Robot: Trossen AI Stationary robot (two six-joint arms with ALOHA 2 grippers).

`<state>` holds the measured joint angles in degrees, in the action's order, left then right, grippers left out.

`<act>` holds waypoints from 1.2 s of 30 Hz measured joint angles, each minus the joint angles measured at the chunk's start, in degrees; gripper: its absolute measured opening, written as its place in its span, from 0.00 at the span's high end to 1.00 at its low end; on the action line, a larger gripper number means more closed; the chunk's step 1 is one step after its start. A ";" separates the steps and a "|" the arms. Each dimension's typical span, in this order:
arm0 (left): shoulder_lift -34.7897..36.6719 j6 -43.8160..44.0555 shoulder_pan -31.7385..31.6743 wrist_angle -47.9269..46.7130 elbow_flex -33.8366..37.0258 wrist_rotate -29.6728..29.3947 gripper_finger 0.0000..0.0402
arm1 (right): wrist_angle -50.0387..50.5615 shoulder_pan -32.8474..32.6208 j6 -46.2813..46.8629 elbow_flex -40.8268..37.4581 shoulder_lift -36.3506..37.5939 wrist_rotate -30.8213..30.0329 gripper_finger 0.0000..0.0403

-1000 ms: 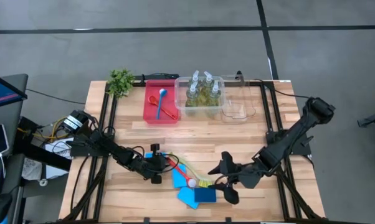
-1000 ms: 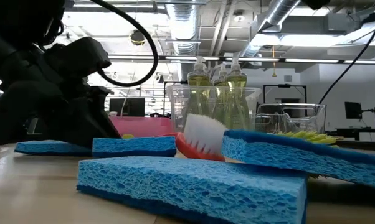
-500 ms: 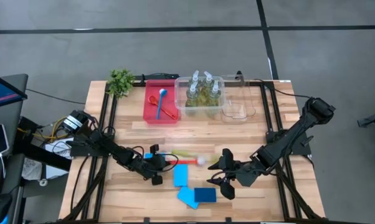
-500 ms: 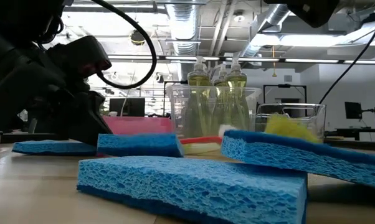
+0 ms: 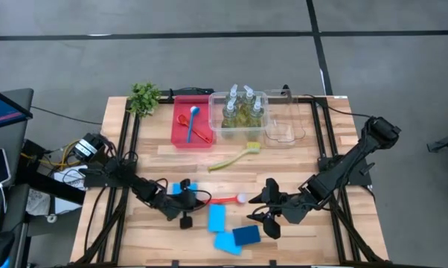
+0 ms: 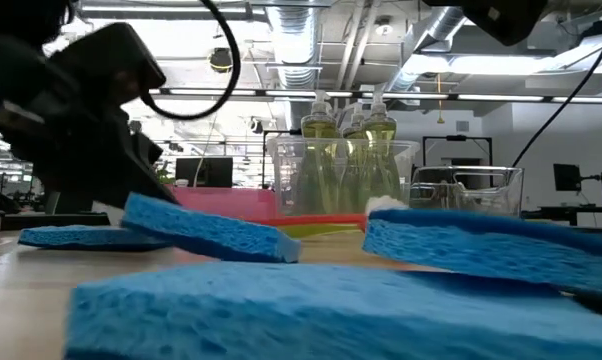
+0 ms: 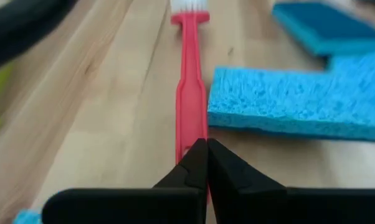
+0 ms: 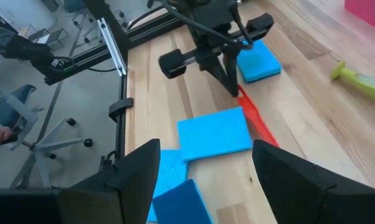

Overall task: Pick & Place Kitchen Sink Supplies
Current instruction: Put the red toilet brush into the red bin

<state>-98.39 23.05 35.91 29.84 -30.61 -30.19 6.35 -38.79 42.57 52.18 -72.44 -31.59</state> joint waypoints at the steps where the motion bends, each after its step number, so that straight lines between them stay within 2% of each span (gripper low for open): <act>1: 0.00 0.00 0.16 1.36 0.00 -0.03 0.99 | 0.00 0.00 0.36 -0.01 0.00 0.00 0.38; 6: 0.00 -0.02 0.23 8.86 0.00 -0.35 0.99 | -0.04 -0.09 0.61 0.00 0.00 0.00 0.38; 10: 0.08 -0.08 0.23 13.21 0.00 -3.04 0.99 | -0.39 -0.09 0.61 0.00 0.00 0.00 0.38; 14: 1.32 -0.26 0.23 14.17 0.00 -4.74 0.99 | -1.40 -0.09 0.61 0.00 0.00 0.00 0.38; 23: 1.95 1.40 0.21 14.17 0.00 -4.06 0.97 | -1.85 -0.09 0.61 0.00 0.00 0.00 0.38; 28: 1.97 1.42 -0.03 13.25 0.00 -1.49 0.89 | -2.12 -0.09 0.59 0.00 0.00 0.00 0.38; 36: 1.99 1.61 -0.12 4.59 -0.02 -0.85 0.73 | -2.10 -0.09 0.56 0.00 0.00 0.00 0.38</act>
<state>-96.40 24.66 35.79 34.43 -30.63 -31.04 4.25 -38.87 43.13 52.18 -72.44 -31.59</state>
